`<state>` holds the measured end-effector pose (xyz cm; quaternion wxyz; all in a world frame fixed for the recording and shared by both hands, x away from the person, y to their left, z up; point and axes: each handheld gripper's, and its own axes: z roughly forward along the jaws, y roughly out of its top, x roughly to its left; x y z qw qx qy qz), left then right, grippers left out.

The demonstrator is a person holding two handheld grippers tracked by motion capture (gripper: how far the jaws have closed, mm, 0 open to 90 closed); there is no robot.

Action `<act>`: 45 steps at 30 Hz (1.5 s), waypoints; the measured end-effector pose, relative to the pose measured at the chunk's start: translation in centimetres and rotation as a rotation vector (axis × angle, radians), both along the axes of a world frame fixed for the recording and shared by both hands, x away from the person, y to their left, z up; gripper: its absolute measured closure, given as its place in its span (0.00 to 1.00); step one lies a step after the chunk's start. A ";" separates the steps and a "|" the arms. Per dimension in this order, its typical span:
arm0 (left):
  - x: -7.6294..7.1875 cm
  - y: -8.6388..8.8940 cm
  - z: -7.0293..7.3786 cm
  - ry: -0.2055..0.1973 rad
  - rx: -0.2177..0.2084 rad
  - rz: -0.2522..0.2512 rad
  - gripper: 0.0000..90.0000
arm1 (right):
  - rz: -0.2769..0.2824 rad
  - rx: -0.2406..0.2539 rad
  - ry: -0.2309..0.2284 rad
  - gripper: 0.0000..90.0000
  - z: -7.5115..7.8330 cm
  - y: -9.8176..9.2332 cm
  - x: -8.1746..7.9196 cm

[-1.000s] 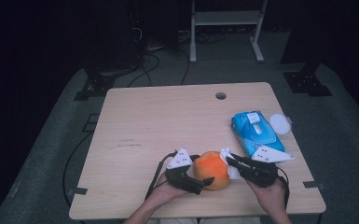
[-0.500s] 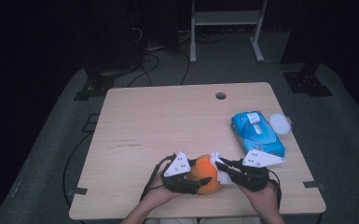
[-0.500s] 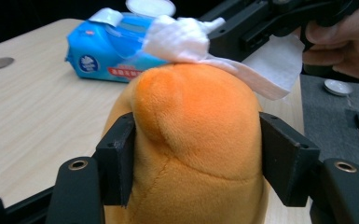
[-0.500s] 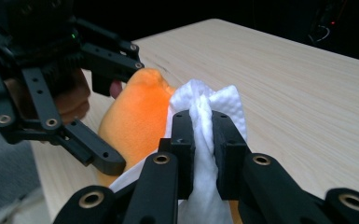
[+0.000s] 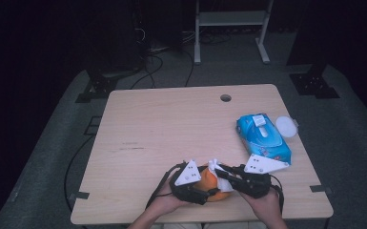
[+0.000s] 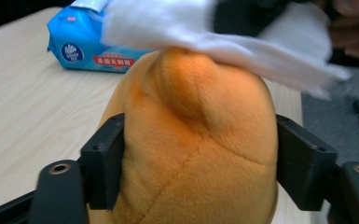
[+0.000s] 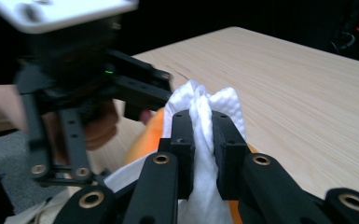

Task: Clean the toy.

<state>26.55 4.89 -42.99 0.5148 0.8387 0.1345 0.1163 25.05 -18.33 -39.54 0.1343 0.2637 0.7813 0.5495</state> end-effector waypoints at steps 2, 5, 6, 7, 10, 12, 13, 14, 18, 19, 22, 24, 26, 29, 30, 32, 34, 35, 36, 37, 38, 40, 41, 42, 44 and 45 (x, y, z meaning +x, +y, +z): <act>0.0 0.0 0.0 -0.003 0.003 -0.006 0.34 | -0.027 -0.009 0.016 0.89 -0.3 -0.7 0.5; -0.2 -0.1 -0.1 -0.025 0.018 -0.014 0.34 | -0.112 -0.091 0.028 0.89 -1.2 -2.0 1.4; -0.2 -0.2 -0.1 -0.027 0.016 -0.014 0.34 | -0.117 -0.075 0.049 0.89 -1.4 -2.4 1.6; -0.2 -0.2 -0.1 -0.029 0.018 -0.017 0.33 | -0.120 -0.052 0.075 0.89 -1.4 -2.7 1.6; -0.2 -0.3 -0.2 -0.032 0.014 -0.021 0.33 | -0.074 -0.013 0.041 0.89 -0.7 -1.8 0.7; -0.3 -0.4 -0.2 -0.041 0.023 -0.021 0.33 | -0.008 -0.002 -0.003 0.89 0.1 -0.5 -0.2; -0.4 -0.3 -0.1 -0.046 0.024 -0.017 0.33 | -0.004 -0.012 -0.015 0.89 0.3 -0.1 -0.3; -0.4 -0.2 -0.1 -0.047 0.021 -0.013 0.34 | -0.007 -0.035 -0.032 0.89 0.3 0.1 -0.3; 0.0 0.3 0.1 -0.033 -0.003 0.014 0.39 | -0.086 -0.047 0.014 0.89 -0.8 -1.6 1.0; 0.2 0.4 0.1 -0.025 -0.013 0.019 0.39 | -0.109 -0.050 0.029 0.89 -1.2 -2.1 1.4; 0.5 0.8 0.2 0.003 -0.046 0.032 0.41 | -0.135 -0.033 0.057 0.89 -1.4 -2.9 1.6; 0.7 1.0 0.2 0.006 -0.053 0.047 0.42 | -0.110 -0.009 0.030 0.89 -0.9 -2.3 1.0; 0.7 1.1 0.3 0.000 -0.056 0.070 0.43 | -0.070 0.012 0.003 0.89 -0.4 -1.6 0.5; 1.0 1.5 0.5 -0.004 -0.062 0.108 0.43 | -0.043 -0.001 -0.035 0.89 0.0 -0.8 0.0; 1.0 1.7 0.5 -0.003 -0.064 0.118 0.44 | -0.057 -0.011 -0.025 0.89 -0.3 -0.9 0.2; 1.2 2.0 0.5 0.001 -0.073 0.141 0.44 | -0.093 -0.016 0.009 0.89 -1.0 -1.5 0.9; 1.3 2.3 0.6 0.001 -0.077 0.161 0.44 | -0.146 -0.056 0.056 0.89 -2.1 -2.2 1.8; 1.4 2.6 0.7 -0.002 -0.079 0.175 0.44 | -0.162 -0.053 0.091 0.89 -2.6 -2.6 2.3; 1.5 2.7 0.7 -0.010 -0.081 0.185 0.44 | -0.170 -0.038 0.114 0.89 -2.9 -2.9 2.5; 1.5 2.8 0.9 -0.023 -0.089 0.199 0.44 | -0.168 -0.030 0.115 0.89 -2.8 -2.9 2.6; 1.5 3.0 1.0 -0.037 -0.096 0.217 0.44 | -0.163 -0.020 0.105 0.89 -2.6 -2.8 2.5; 1.6 3.2 1.3 -0.058 -0.116 0.253 0.44 | -0.139 0.007 0.080 0.89 -1.9 -2.4 2.2; 1.6 3.1 1.4 -0.068 -0.114 0.268 0.44 | -0.132 0.016 0.076 0.89 -1.7 -2.2 2.0; 1.6 3.0 1.2 -0.066 -0.096 0.264 0.43 | -0.123 0.029 0.072 0.88 -1.5 -2.0 1.9; 1.5 2.4 0.7 -0.040 -0.060 0.243 0.40 | -0.112 0.058 0.081 0.88 -1.5 -1.8 1.8; 1.4 1.9 0.2 -0.017 -0.038 0.217 0.38 | -0.110 0.070 0.084 0.88 -1.5 -1.8 1.8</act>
